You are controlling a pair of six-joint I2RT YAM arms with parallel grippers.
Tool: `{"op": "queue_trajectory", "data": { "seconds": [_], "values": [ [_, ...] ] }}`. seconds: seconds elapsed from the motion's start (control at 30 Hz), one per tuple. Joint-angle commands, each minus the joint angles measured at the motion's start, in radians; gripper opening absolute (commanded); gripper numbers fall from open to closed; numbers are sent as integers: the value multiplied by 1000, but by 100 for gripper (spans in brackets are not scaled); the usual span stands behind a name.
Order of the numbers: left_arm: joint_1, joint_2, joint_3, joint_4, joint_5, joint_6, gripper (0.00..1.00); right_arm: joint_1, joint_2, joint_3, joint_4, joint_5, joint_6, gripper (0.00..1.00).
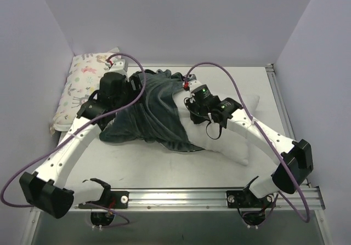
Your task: Remove the pillowcase from the pillow
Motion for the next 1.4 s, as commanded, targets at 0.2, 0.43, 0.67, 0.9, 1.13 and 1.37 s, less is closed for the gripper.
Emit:
{"op": "queue_trajectory", "data": {
  "seconds": [0.2, 0.43, 0.67, 0.9, 1.13, 1.37],
  "values": [
    [-314, -225, -315, 100, -245, -212, 83, -17, -49, 169, -62, -182, 103, 0],
    [-346, -152, -407, 228, -326, -281, 80, -17, -73, 209, -118, -146, 99, 0],
    [-286, -118, -375, 151, -460, -275, 7, -17, -121, 226, -165, -71, 93, 0],
    [7, -155, -302, 103, -428, -199, 0, -133, -175, 294, -245, -14, 99, 0],
    [303, -90, -236, 128, -325, -179, 0, -299, -237, 324, -291, -90, 123, 0],
    [341, 103, -80, 132, -244, -156, 0, -309, -305, 375, -335, -127, 146, 0]
  ]
}}
